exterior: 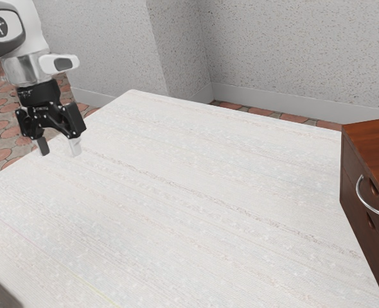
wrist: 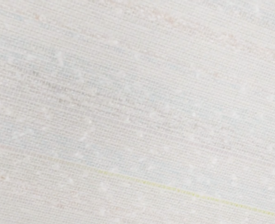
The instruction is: Pull the drawer handle with one arm to open the drawer
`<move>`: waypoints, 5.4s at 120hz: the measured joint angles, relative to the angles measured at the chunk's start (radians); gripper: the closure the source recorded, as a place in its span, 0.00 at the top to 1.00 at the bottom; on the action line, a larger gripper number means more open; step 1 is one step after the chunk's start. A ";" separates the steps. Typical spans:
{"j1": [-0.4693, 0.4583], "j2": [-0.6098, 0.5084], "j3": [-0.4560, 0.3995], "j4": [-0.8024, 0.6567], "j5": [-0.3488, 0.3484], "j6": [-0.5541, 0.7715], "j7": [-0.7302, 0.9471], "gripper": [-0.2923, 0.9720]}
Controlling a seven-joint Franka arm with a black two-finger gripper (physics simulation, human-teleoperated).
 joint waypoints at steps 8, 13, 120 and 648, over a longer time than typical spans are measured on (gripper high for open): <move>-0.035 0.000 0.000 -0.001 -0.002 0.065 0.012 0.77; -0.061 0.000 -0.001 -0.001 -0.003 0.096 0.018 0.77; -0.138 -0.005 -0.133 -0.096 -0.442 0.488 -0.280 0.76; -0.495 0.243 -0.337 -0.204 -0.170 1.244 -1.179 0.34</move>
